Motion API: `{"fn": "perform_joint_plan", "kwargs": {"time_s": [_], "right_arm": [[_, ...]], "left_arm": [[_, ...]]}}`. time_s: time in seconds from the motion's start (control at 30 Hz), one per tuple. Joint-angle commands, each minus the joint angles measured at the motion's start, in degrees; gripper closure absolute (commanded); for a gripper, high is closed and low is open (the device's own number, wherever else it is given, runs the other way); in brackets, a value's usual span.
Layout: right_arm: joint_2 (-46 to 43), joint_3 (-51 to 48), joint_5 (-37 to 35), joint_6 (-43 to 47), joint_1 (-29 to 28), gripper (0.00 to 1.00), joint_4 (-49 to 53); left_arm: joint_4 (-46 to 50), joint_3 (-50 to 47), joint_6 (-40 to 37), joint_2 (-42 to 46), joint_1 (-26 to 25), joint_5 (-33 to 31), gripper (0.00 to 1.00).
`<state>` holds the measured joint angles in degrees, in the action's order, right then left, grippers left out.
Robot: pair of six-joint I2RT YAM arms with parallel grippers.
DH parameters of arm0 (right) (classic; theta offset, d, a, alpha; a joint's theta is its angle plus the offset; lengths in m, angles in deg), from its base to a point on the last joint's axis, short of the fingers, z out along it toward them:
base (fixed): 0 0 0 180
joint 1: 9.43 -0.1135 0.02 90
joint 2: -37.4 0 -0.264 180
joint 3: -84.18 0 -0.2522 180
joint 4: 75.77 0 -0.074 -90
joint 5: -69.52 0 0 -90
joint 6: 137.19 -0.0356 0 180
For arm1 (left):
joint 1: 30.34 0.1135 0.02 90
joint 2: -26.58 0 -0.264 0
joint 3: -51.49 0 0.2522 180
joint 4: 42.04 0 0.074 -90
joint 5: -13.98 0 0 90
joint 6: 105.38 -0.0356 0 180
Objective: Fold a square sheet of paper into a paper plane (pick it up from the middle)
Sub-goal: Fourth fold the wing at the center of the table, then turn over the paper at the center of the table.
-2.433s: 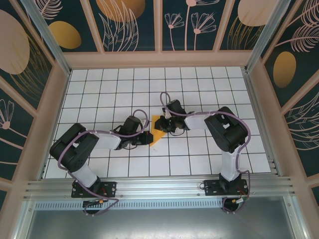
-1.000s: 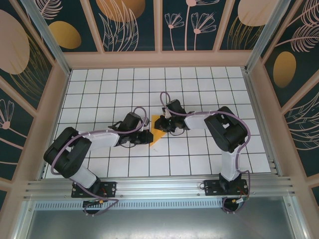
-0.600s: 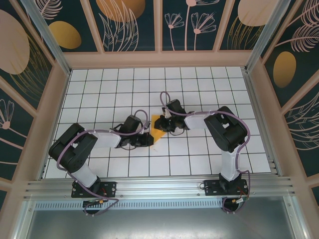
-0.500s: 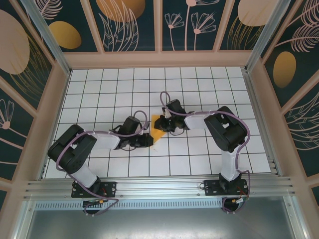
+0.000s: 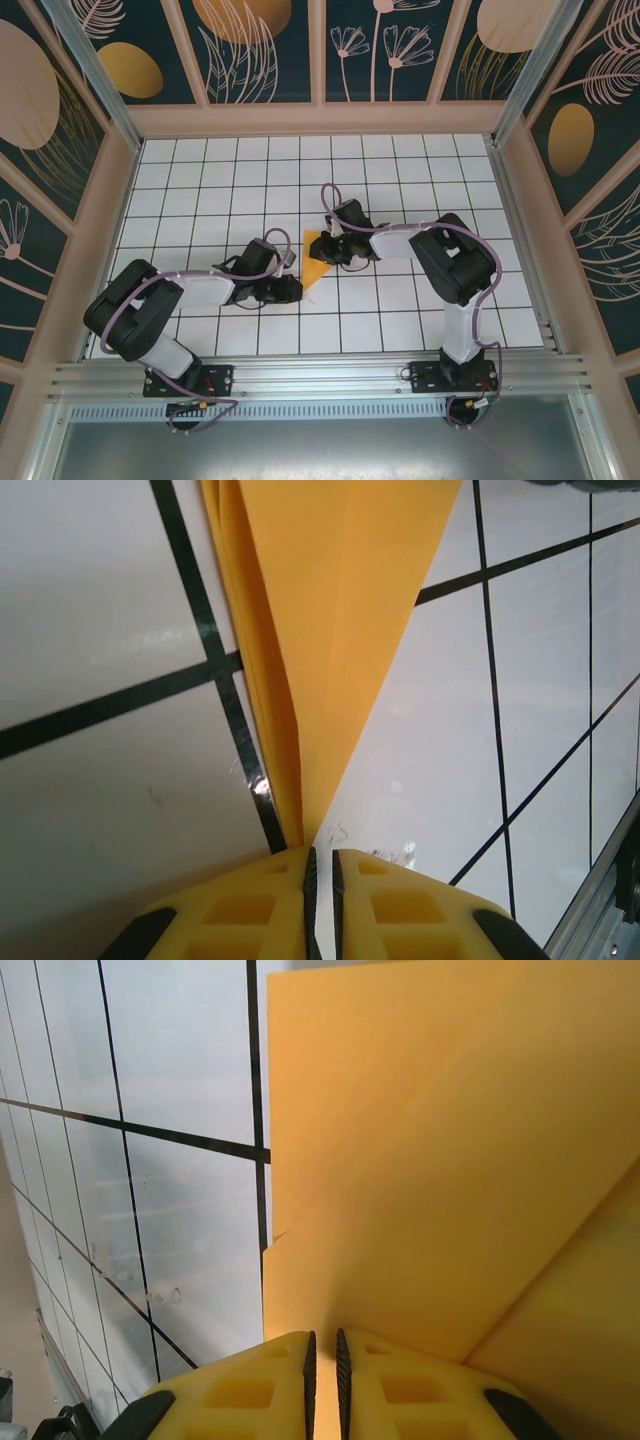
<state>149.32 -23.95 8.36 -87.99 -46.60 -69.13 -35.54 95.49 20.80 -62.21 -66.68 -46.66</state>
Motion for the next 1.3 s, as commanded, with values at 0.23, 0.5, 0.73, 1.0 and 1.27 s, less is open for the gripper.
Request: {"fn": "perform_joint_plan", "kwargs": {"time_s": [0.23, 0.5, 0.73, 1.0, 1.27], "right_arm": [[-3.1, 2.6, -2.6, 3.9, 1.0, 0.77, 3.7], [-12.5, -1.7, -6.8, 3.7, 2.9, 0.68, 5.3], [-20.5, -11.9, -8.9, 0.5, 5.5, 0.65, 2.7], [-20.5, -15.7, -6.0, -1.3, 5.5, 0.58, -0.3], [-15.5, -13.4, -3.9, -1.5, 5.5, 0.53, -1.7]], "left_arm": [[10.7, 6.4, 0.2, 9.0, 0.5, -7.8, 0.83], [6.7, 14.4, 0.8, 2.2, 1.6, -7.7, 0.84], [4.5, 17.9, 1.1, -4.3, 1.6, -5.0, 0.84], [5.6, 19.0, -1.1, -9.0, 1.7, -7.5, 0.89], [5.3, 19.0, -2.9, -12.5, 1.7, -7.4, 0.92]]}}
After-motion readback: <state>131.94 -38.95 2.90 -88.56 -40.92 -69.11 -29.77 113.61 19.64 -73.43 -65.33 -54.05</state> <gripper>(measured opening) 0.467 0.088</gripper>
